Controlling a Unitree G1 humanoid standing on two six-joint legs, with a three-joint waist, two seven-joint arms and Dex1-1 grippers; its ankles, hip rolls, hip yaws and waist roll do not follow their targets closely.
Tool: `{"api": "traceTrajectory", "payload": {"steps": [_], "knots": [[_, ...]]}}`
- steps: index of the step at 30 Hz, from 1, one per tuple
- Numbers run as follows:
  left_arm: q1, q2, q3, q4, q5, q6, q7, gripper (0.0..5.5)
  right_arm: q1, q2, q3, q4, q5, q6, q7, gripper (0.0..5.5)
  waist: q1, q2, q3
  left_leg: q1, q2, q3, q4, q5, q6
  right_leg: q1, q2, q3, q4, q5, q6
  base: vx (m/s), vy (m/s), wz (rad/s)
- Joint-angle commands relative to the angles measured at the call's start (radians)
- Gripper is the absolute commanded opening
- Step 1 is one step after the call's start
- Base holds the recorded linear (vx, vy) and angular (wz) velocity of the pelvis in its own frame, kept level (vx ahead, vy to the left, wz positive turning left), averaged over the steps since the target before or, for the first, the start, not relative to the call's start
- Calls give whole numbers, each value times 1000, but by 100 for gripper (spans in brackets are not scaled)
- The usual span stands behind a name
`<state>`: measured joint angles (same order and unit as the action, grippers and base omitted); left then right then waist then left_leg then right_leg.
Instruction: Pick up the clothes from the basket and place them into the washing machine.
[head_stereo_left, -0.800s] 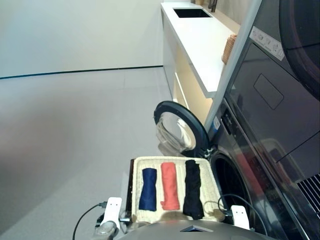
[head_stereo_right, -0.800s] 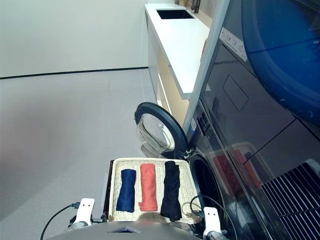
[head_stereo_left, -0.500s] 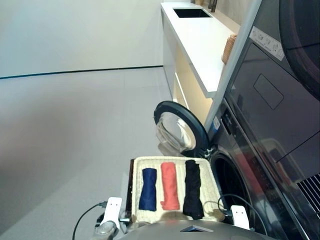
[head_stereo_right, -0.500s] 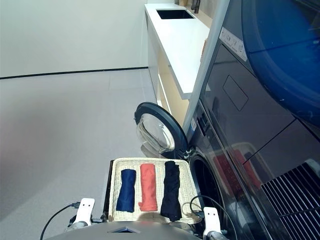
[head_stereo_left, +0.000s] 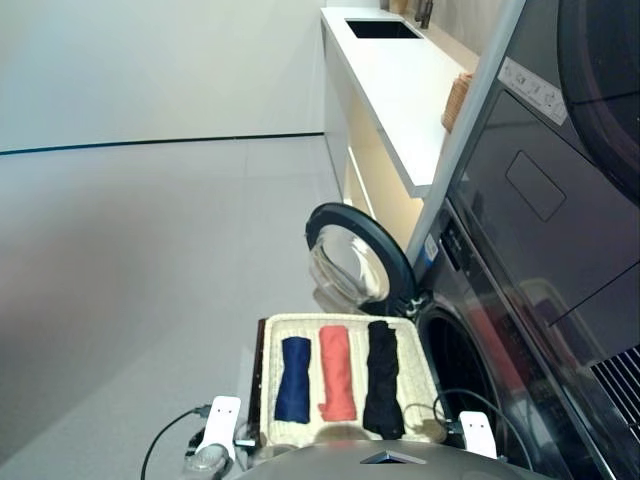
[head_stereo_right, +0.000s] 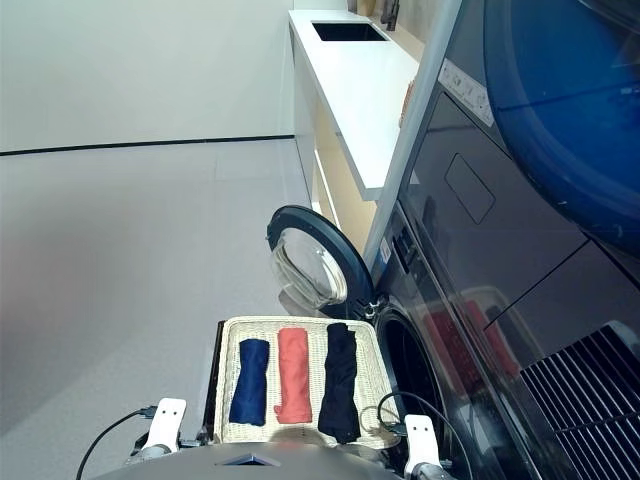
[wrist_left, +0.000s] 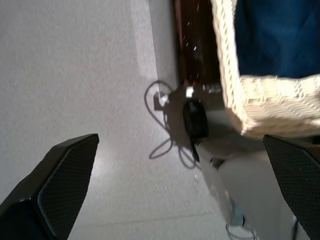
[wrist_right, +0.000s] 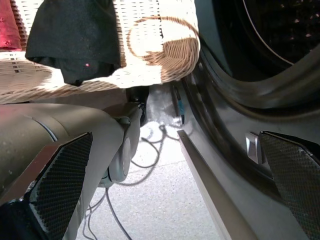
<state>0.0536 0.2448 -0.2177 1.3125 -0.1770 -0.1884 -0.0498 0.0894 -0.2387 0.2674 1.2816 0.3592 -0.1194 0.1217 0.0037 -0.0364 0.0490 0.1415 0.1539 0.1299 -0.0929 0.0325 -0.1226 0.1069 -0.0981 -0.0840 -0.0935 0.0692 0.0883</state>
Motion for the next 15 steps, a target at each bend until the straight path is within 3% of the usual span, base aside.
{"api": "traceTrajectory", "payload": {"steps": [1, 7, 11, 15], "knots": [[-91, -12, -21, 79, 12, -8, -5, 550, -72, 6, 1, 11, -6, -38, 2, 550, -2, 3, 58, 50, -72, 2, 6, -69, 39, 62, -68, -84, 6, -52, 59, 0, 0, 0], [-99, -12, 2, 60, -47, -21, 19, 550, -75, 8, -2, -14, 16, -48, -14, 550, -2, 4, 61, 53, -71, -1, 6, -72, 40, 68, -66, -84, 6, -53, 57, 0, 0, 0], [-119, -17, -55, -58, -72, -59, 41, 550, -81, -9, 11, -101, 28, -71, -34, 550, -8, 11, 81, 50, -71, -5, 6, -71, 42, 61, -64, -78, 10, -51, 55, 0, 0, 0], [-91, -25, -109, -334, -202, -76, 22, 550, -72, -39, 31, -264, 25, -89, -50, 550, -9, 24, 116, 34, -71, -16, 6, -57, 46, 36, -65, -77, 37, -55, 53, -45, 17, 12]]}}
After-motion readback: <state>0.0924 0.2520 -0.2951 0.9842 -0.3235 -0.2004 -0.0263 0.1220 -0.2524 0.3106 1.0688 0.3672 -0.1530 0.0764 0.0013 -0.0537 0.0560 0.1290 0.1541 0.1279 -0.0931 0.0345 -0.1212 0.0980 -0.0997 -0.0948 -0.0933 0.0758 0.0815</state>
